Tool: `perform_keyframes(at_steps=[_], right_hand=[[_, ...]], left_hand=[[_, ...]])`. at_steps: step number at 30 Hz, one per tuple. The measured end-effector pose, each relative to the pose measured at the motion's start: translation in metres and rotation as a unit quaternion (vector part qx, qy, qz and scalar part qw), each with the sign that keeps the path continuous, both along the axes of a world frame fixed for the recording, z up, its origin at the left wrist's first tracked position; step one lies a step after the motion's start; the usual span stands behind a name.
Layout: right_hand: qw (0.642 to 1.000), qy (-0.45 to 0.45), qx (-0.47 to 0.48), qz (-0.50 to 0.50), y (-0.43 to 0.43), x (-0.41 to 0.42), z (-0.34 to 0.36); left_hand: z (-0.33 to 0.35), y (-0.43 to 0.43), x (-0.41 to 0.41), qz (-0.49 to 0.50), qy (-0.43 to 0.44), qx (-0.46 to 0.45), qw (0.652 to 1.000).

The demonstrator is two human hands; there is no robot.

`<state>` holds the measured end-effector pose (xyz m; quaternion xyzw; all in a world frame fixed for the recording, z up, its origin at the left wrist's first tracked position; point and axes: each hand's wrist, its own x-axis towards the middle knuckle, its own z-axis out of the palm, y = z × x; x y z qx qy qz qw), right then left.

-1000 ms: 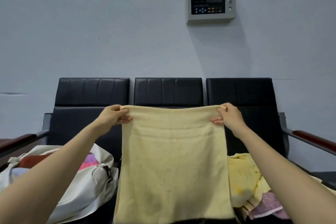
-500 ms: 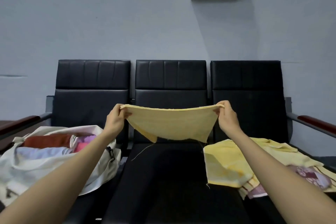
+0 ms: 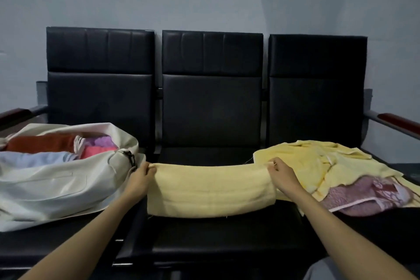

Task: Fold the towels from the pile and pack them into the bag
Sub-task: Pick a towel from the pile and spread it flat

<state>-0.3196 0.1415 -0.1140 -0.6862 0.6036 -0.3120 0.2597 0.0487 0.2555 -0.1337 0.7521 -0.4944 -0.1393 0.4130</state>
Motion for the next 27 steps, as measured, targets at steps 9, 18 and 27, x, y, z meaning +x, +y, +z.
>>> perform_keyframes(at_steps=[9, 18, 27], right_hand=[[0.997, 0.072, 0.022, -0.027, -0.040, 0.026, -0.061], [0.994, 0.083, -0.058, -0.049, -0.090, 0.044, -0.065], [0.967, 0.244, -0.064, 0.023, -0.092, 0.040, -0.086]], left_hand=[[-0.051, -0.051, 0.000, 0.027, 0.002, 0.051, 0.998], [-0.051, -0.088, 0.009, 0.064, -0.002, 0.007, 0.998], [-0.080, -0.091, 0.021, 0.043, -0.098, 0.178, 0.978]])
